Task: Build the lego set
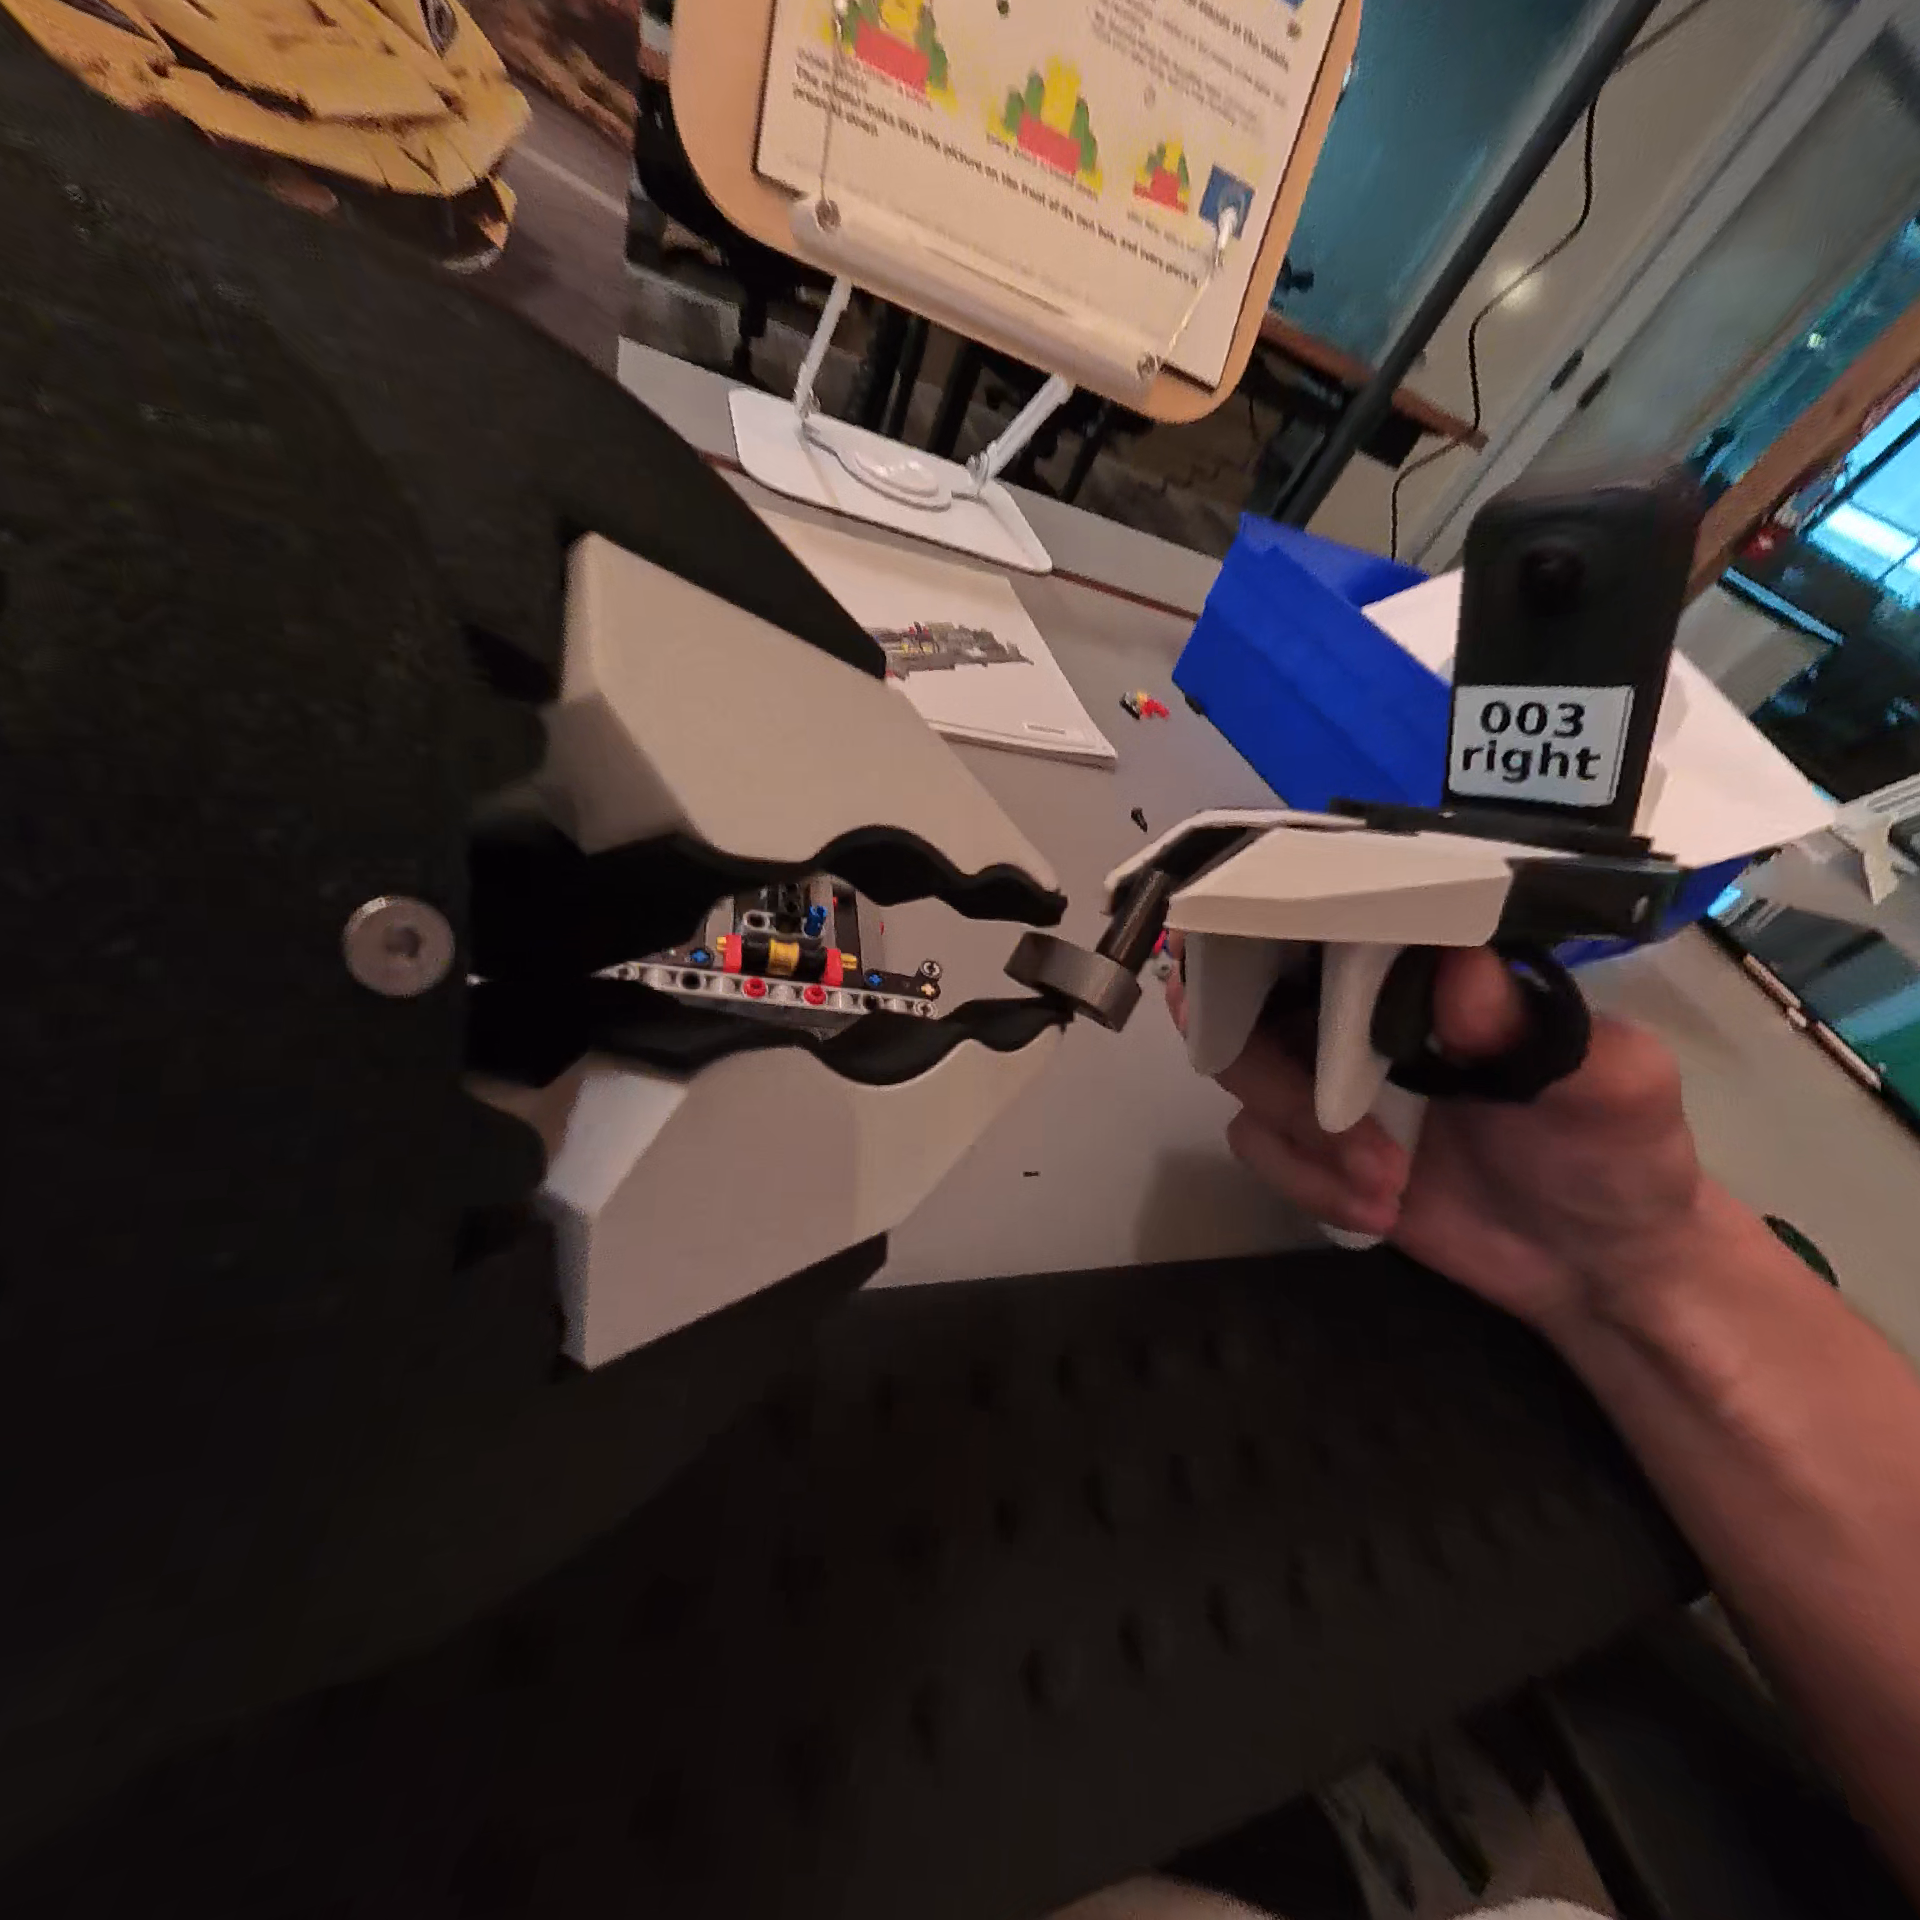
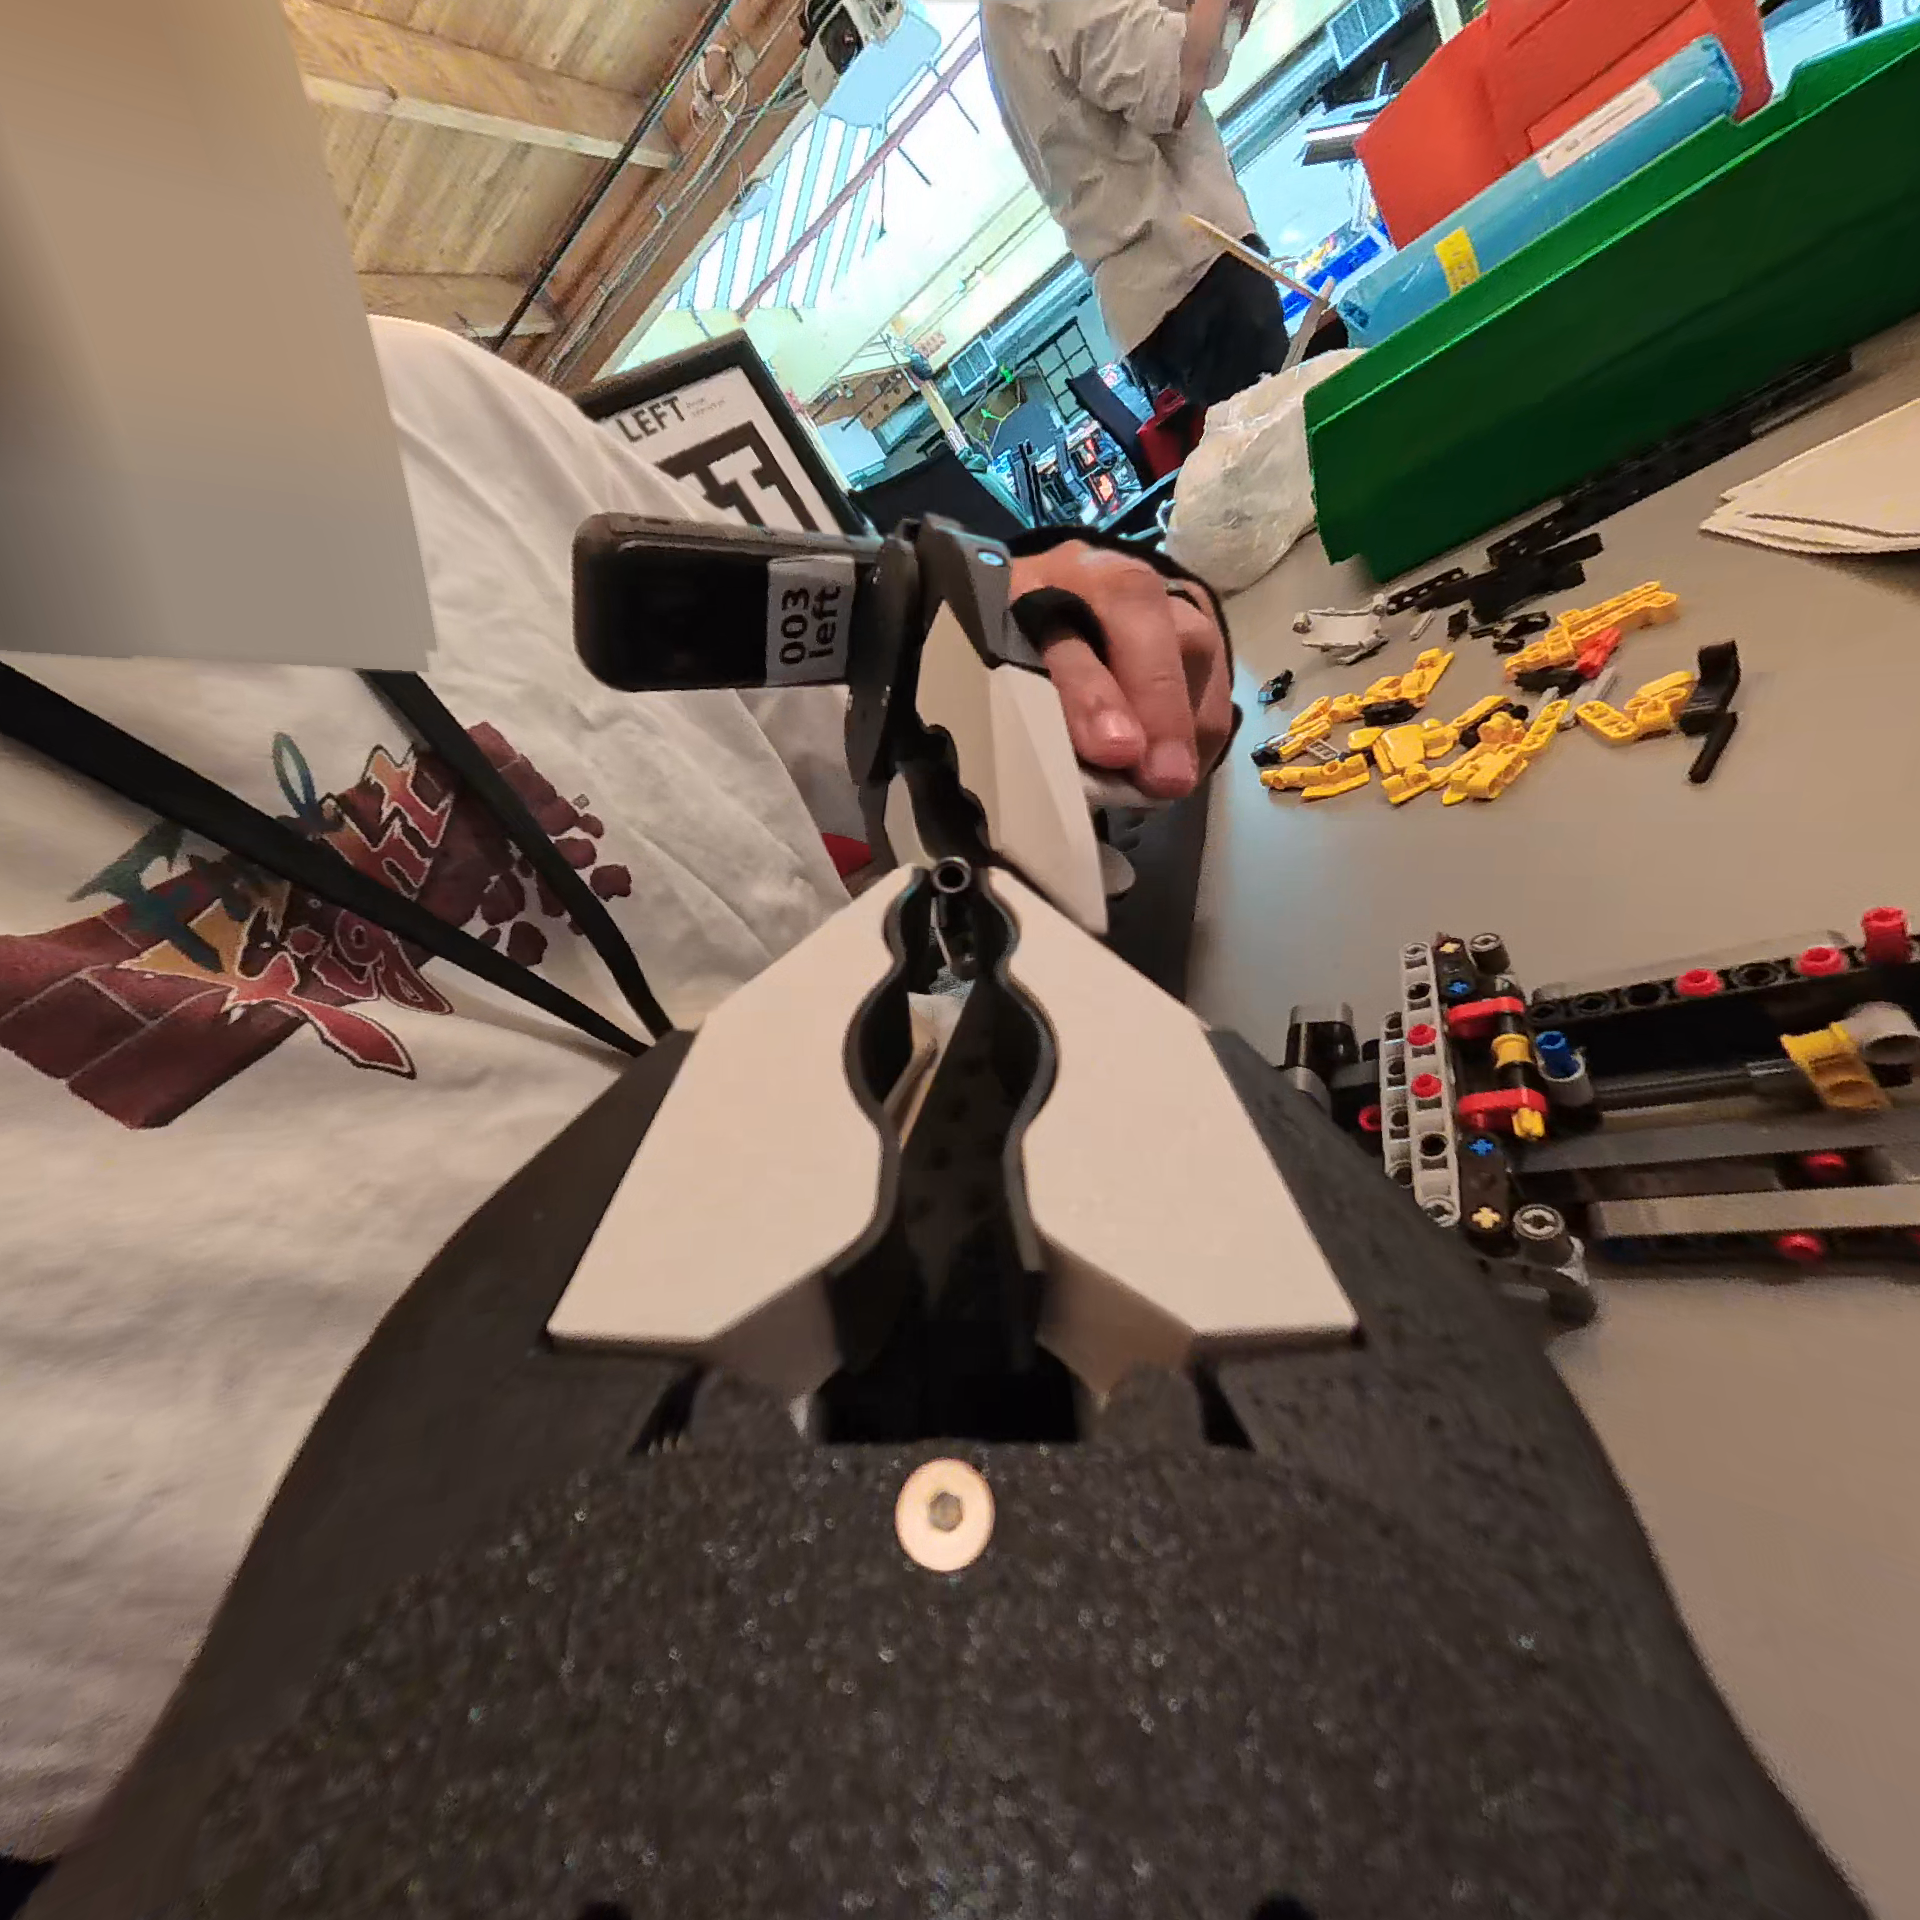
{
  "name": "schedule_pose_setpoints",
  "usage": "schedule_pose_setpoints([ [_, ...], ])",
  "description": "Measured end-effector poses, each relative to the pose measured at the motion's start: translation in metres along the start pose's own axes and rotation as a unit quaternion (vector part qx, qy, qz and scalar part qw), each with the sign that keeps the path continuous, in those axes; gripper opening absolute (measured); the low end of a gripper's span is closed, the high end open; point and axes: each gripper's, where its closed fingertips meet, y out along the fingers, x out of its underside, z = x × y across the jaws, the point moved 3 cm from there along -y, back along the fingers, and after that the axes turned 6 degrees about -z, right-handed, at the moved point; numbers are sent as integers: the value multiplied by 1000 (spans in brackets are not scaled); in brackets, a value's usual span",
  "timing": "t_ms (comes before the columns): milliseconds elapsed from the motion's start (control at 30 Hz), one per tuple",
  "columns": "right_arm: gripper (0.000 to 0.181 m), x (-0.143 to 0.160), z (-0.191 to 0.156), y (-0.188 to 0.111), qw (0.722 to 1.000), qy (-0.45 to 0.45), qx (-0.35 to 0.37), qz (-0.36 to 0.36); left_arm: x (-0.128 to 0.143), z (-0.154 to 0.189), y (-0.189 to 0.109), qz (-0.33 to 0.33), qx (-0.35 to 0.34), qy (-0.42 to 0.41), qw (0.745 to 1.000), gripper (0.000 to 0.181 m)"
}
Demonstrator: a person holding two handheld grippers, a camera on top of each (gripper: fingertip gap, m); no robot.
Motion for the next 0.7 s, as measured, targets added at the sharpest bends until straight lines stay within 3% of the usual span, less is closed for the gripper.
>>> schedule_pose_setpoints([
  [167,7,-2,6,0,1000,14,11,-1,5,-1,1,-27,-68,39,997,8],
  [267,10,-6,25,-6,995,4,96,12,21,-15,6,-98,-146,43,983,8],
  [333,29,-7,39,-7,985,11,171,25,28,-27,5,-127,-192,26,973,8],
  [400,35,-11,39,1,978,15,196,68,31,-37,3,-136,-225,-7,965,8],
  [500,26,-23,36,9,959,5,239,154,32,-44,2,-149,-255,-42,954,8],
  [700,17,-29,39,15,934,-35,308,179,26,-48,-2,-156,-286,-65,943,8],
])
